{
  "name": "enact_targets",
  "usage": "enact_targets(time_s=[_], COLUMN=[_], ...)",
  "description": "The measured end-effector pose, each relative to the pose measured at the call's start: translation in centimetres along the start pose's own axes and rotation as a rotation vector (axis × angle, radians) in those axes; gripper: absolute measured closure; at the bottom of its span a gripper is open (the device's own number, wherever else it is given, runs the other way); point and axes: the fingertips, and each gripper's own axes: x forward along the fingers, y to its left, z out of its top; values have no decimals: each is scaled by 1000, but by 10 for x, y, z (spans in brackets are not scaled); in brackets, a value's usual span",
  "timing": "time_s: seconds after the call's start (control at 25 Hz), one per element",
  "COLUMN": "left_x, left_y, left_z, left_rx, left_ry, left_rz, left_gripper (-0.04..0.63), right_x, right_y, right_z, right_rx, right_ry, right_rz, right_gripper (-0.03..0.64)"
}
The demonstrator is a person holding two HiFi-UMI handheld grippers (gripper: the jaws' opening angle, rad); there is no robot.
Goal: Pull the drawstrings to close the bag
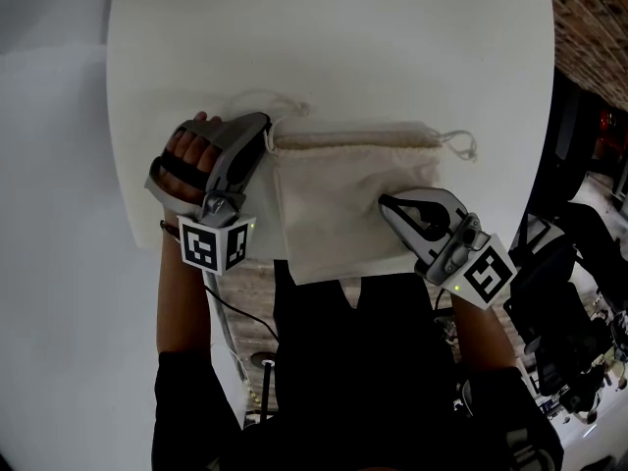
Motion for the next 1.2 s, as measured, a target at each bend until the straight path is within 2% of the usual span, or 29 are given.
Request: enact_targets(time_s=[0.32, 0.44, 0.56, 1.08, 1.2], left_x=[5, 7, 11, 14, 13], left_y=[-10, -11, -5, 4, 10], left_z=[2, 2, 5, -6, -9], left_rx=[230, 273, 240, 94, 36], left_ry=[-33, -35, -25, 81, 96], left_rz=[-172, -209, -170, -103, -71], left_gripper=[491, 524, 561, 560, 563], right_x=[0, -1, -5, -17, -17], right_y=[3, 1, -1, -10, -10], right_z=[1, 2, 1, -1, 1], right_rx=[5, 9, 15, 26, 27], right_ry=[-11, -15, -22, -26, -26], right_rz=[2, -4, -7, -4, -7], right_gripper=[611, 611, 611, 611, 611])
